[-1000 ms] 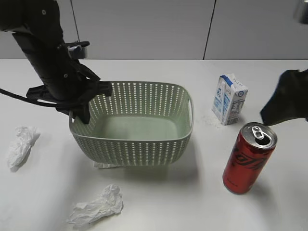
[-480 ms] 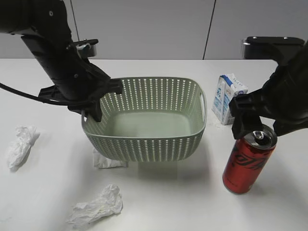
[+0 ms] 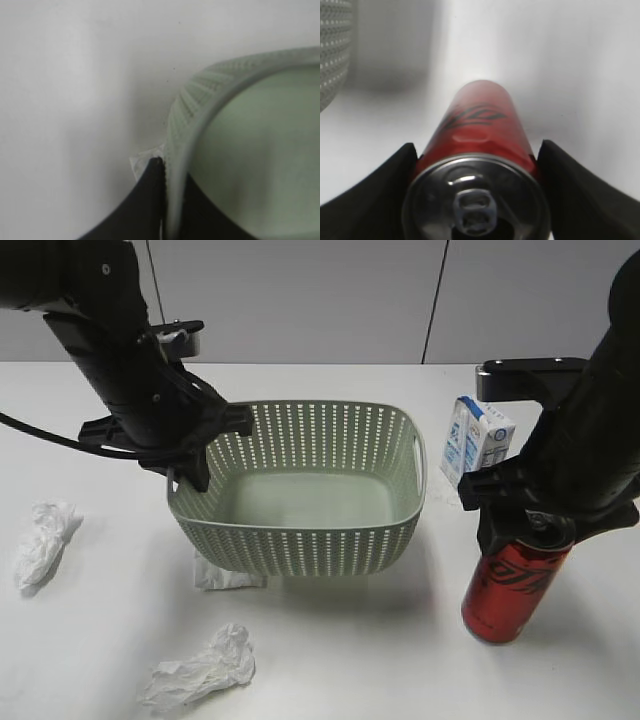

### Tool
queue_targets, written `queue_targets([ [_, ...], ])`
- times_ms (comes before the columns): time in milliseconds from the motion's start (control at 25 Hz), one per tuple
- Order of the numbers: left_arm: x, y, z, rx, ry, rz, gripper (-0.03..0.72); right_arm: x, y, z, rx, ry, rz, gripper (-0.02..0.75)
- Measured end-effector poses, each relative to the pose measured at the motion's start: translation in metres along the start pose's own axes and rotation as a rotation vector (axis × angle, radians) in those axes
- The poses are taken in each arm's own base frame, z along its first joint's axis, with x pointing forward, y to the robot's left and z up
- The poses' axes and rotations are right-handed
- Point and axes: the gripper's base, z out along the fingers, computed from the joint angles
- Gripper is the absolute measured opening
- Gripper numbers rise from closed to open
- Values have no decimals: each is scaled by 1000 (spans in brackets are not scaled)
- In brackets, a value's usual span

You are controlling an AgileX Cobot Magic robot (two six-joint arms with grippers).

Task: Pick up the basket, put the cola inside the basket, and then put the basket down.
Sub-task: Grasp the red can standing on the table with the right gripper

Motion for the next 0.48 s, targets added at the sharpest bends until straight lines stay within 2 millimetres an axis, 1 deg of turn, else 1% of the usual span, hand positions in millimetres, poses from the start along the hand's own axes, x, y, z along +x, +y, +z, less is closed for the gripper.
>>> queue_targets([
  [160, 0, 0, 0, -3, -3, 3, -1, 1, 0, -3, 8, 24, -10, 507],
  [280, 0, 0, 0, -5, -5, 5, -1, -4, 3, -15, 11, 49, -81, 507],
  [360, -1, 0, 0, -5, -7, 6, -1, -13, 8, -34, 4, 44, -132, 507],
  [480, -1, 1, 0, -11, -11, 11, -1, -31, 19, -72, -33, -32, -181, 507],
])
